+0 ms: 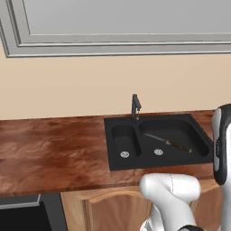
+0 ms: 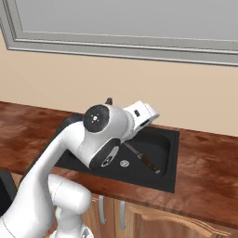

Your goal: Move the cutting board and knife to the sink. Then move spray from the cabinet to the counter.

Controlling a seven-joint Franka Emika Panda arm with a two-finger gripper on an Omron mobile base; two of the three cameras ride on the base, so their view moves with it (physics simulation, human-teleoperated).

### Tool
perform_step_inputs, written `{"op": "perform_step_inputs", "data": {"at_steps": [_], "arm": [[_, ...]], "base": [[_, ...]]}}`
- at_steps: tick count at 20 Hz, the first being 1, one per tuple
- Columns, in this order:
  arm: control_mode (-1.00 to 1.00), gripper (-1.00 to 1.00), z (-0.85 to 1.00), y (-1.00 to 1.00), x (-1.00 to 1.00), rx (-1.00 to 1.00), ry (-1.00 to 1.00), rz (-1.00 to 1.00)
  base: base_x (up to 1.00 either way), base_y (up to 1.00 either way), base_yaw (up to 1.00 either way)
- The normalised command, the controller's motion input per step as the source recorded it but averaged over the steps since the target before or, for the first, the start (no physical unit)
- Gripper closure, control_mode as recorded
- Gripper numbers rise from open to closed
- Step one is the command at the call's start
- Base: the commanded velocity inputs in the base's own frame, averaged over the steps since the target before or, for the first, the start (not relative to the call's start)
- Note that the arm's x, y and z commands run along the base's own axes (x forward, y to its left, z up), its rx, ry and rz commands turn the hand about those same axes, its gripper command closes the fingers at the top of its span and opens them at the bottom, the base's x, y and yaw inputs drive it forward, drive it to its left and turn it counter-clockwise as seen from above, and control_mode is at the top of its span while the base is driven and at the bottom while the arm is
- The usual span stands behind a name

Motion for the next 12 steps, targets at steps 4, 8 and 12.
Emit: {"op": "perform_step_inputs", "data": {"at_steps": [4,8,12], "arm": [[-1.0,-1.0,0.42,0.04,-0.61,0.02,-0.18,-0.22],[-1.0,-1.0,0.1,0.0,-0.34,0.0,-0.01,0.01],[-1.0,-1.0,0.01,0.0,-0.06,0.0,0.01,0.02]], "base": [[0.0,0.0,0.0],[0.0,0.0,0.0],[0.0,0.0,0.0]]}}
